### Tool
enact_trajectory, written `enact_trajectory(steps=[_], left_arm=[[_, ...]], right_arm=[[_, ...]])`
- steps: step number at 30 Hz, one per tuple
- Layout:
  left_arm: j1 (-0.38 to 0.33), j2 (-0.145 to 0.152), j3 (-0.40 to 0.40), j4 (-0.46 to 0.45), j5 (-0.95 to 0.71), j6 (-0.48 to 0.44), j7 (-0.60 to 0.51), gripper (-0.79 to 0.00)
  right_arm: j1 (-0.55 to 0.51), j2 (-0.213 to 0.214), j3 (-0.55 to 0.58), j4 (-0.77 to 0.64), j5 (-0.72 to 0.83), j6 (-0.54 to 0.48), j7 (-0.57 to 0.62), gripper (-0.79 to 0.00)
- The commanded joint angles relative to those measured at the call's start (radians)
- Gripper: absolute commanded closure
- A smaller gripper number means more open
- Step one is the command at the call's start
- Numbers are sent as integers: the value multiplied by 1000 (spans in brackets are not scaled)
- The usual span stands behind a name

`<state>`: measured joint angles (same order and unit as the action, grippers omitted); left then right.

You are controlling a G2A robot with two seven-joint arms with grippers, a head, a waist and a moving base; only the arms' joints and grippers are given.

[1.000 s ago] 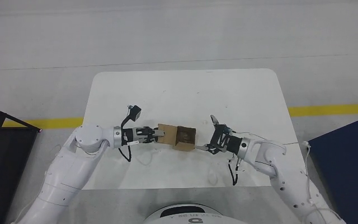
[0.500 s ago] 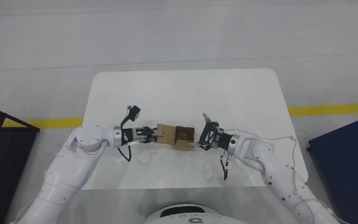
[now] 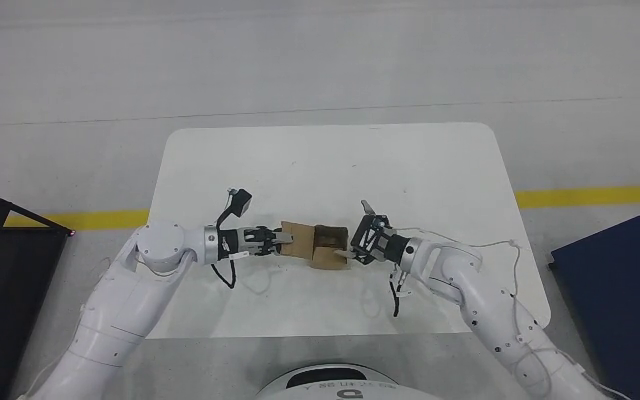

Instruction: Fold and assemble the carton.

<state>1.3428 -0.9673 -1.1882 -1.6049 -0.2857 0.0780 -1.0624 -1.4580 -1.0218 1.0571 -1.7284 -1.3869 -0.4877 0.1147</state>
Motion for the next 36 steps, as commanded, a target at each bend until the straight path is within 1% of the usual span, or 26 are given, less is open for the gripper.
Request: enact_trajectory(steps=[1,8,12,15,19,24,30,36], left_arm=[[1,0,0,0,0,0,0,0],[2,2,0,-1,1,0,1,0],[5,3,-1,0,0,1,3,0],[6,3,0,-1,1,1,3,0],[6,4,1,-3,2,0,4,0],[6,5,2,-4,3,1,6,0],[4,6,2,-7,6,5,5,0],[2,7,0,-4,5,6,4,0]], right_arm=[[-2,0,4,-2,7,0,-5,-785],[-32,4,69,-51,100,9,-82,-785],[-43,3,114,-71,149,61,-119,-785],[-32,-2,124,-66,163,129,-103,-785],[7,-12,98,-41,160,162,-49,-785],[57,-26,34,9,124,157,-2,-785],[84,-40,-20,54,94,156,7,-785],[95,-47,-45,83,52,145,4,-785]])
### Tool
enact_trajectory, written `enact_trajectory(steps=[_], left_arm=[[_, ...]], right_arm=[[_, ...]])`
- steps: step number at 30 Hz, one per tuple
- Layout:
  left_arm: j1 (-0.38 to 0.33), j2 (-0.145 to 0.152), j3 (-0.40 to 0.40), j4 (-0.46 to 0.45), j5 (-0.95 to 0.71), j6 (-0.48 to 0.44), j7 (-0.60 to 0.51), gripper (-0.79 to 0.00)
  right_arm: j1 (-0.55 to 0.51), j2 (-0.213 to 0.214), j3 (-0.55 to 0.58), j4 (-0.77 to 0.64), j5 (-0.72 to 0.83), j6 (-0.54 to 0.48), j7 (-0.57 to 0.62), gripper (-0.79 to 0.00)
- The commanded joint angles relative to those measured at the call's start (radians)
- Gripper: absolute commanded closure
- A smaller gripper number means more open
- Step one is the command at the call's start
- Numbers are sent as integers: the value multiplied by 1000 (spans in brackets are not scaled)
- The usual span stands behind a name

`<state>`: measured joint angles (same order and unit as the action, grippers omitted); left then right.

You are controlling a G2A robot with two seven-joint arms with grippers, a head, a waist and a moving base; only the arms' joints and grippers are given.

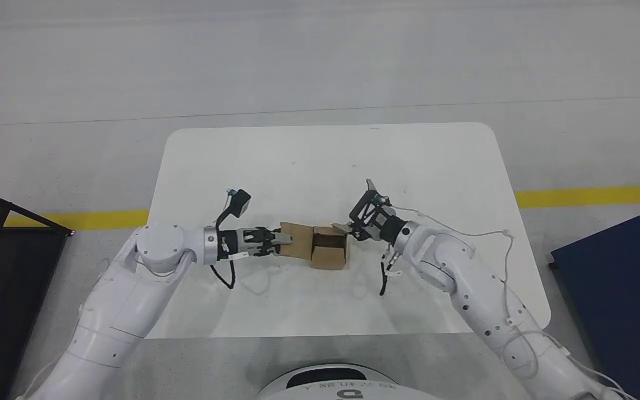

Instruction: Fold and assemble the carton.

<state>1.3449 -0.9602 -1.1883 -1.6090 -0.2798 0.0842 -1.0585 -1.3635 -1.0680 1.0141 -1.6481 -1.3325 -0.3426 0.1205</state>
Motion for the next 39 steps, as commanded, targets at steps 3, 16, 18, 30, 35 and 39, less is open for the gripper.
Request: enact_trajectory(steps=[3,16,18,30,35,39], left_arm=[[0,1,-1,1,-2,1,-1,0],[2,5,-6,-15,30,-16,10,-785],[6,8,-16,-24,46,-22,21,-785],[107,47,-149,-146,325,-9,96,-785],[167,63,-191,-211,538,63,165,-785],[181,71,-167,-261,766,117,194,-785]], right_arm=[[1,-3,-7,9,-16,-2,-3,-785],[-16,-6,19,-8,-15,5,-23,-785],[-24,-5,31,-15,-1,6,-36,-785],[-144,19,181,-85,28,-12,-125,-785],[-202,29,238,-101,16,-18,-166,-785],[-234,32,256,-104,3,-25,-189,-785]])
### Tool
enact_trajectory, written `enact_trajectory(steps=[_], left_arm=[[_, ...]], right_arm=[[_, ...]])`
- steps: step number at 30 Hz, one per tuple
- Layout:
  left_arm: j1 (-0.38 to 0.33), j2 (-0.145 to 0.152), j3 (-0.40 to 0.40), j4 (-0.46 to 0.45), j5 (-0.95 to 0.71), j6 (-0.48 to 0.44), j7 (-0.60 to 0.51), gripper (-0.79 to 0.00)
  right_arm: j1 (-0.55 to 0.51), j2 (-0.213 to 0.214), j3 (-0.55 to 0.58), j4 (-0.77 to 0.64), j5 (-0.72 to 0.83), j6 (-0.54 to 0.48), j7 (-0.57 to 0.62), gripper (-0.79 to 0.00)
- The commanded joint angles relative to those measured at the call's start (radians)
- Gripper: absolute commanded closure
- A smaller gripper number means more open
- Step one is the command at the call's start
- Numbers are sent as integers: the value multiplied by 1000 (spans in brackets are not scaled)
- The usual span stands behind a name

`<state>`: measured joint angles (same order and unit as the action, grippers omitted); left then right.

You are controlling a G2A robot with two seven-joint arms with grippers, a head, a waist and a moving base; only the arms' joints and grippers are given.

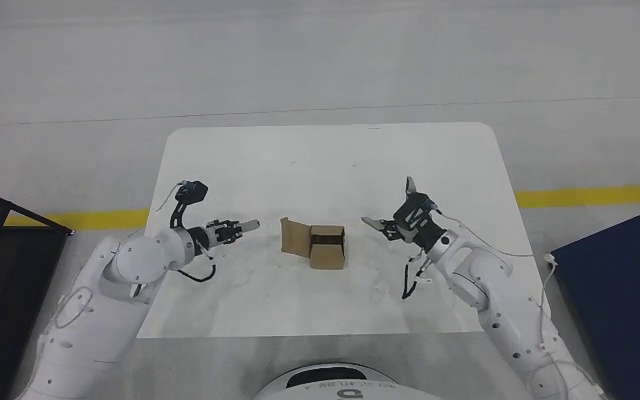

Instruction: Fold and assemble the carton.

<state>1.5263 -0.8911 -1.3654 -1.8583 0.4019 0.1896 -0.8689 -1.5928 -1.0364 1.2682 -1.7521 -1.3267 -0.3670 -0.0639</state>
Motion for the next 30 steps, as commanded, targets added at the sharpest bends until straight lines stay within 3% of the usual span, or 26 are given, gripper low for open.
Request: enact_trajectory(steps=[1,8,13,30], left_arm=[[1,2,21,-22,137,28,10,-785],[-9,0,80,-45,346,70,46,-785],[-29,-7,125,-46,388,47,30,-785],[-93,-32,183,-59,266,-80,4,-785]], right_arm=[[-10,1,2,-1,-9,-4,-11,-785],[-30,1,6,19,-46,-11,-55,-785],[-32,-2,-7,53,-60,1,-53,-785],[55,-20,-83,104,-105,-10,64,-785]])
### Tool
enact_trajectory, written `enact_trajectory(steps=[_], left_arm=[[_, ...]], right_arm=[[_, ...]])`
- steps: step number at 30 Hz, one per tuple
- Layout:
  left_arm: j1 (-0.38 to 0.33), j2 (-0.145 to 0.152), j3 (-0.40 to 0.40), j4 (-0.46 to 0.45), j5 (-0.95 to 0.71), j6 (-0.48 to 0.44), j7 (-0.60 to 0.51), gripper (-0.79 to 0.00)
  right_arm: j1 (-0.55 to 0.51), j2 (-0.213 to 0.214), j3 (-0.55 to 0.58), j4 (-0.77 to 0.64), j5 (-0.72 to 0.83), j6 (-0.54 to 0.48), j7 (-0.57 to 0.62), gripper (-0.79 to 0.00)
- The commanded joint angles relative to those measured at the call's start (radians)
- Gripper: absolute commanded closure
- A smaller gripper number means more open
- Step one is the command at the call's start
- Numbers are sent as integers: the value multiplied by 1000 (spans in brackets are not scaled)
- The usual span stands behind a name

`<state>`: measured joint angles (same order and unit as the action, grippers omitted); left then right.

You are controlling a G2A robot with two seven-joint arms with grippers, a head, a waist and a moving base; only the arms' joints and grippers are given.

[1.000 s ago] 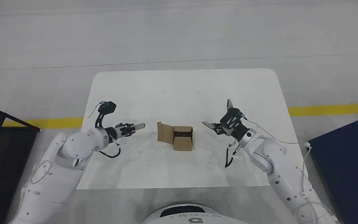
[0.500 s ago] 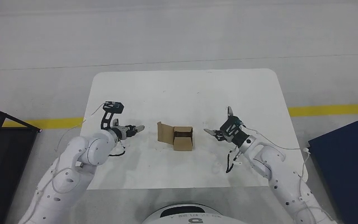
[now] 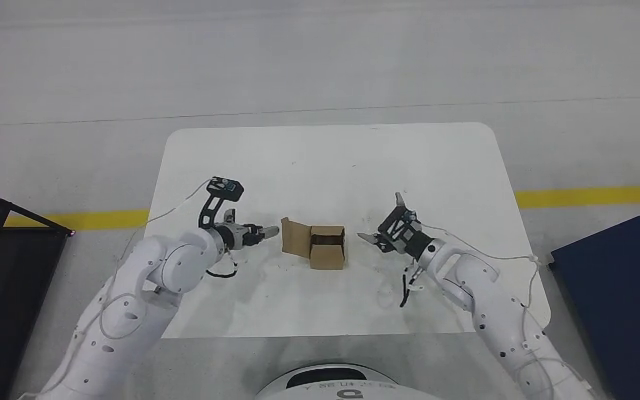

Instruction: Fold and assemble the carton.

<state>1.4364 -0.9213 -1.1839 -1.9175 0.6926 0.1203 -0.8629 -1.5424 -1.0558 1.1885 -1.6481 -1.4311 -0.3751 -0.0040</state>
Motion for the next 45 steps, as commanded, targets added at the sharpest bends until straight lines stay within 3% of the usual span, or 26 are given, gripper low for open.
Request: enact_trajectory(steps=[1,13,27,34,45], left_arm=[[-9,-2,3,0,-32,-24,-6,-785],[-66,-17,85,-18,22,-91,-45,-785],[-66,-17,85,-18,22,-91,-45,-785],[-71,-20,106,-63,123,-87,-41,-785],[-136,-44,210,-71,186,-125,-78,-785]], right_arm=[[8,-2,-5,-1,6,0,6,-785],[18,-2,-2,11,-12,-45,7,-785],[18,-2,-2,11,-12,-45,7,-785],[31,-9,-35,14,-18,-40,12,-785],[67,-27,-90,52,3,-22,18,-785]])
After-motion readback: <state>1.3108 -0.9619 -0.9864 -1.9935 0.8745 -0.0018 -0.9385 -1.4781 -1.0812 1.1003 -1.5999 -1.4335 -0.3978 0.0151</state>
